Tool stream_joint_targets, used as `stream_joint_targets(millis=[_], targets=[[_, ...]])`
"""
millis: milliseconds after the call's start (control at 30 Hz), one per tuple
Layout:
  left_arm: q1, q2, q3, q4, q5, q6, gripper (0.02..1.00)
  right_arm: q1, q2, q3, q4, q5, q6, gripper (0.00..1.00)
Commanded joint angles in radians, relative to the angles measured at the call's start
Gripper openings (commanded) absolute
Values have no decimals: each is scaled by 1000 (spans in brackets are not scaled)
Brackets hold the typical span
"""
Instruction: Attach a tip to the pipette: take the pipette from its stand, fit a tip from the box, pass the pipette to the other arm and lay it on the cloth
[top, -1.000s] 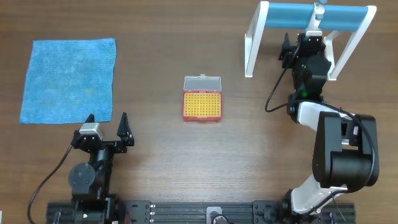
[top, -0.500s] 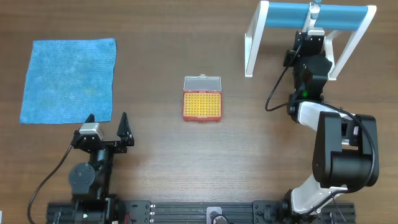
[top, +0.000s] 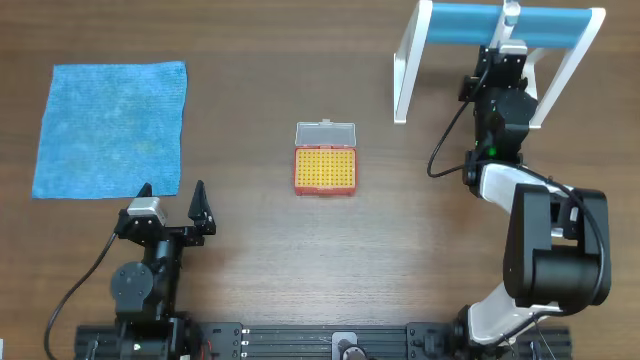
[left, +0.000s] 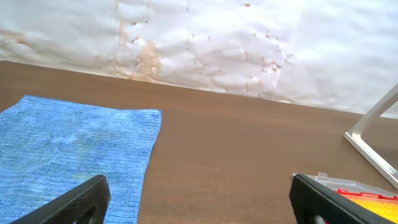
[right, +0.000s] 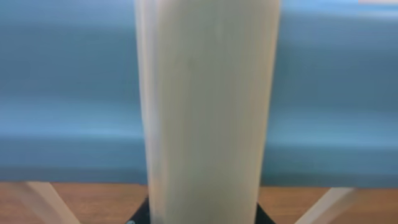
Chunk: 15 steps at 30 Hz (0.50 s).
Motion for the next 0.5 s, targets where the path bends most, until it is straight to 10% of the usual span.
stream_joint_targets(millis=[33,500], targets=[[5,-5,-3,-2,12,16,934,16,-76,-1,15,5,1,73],[5,-5,-3,-2,12,16,936,195,-200,-98,-3,-55,2,73]])
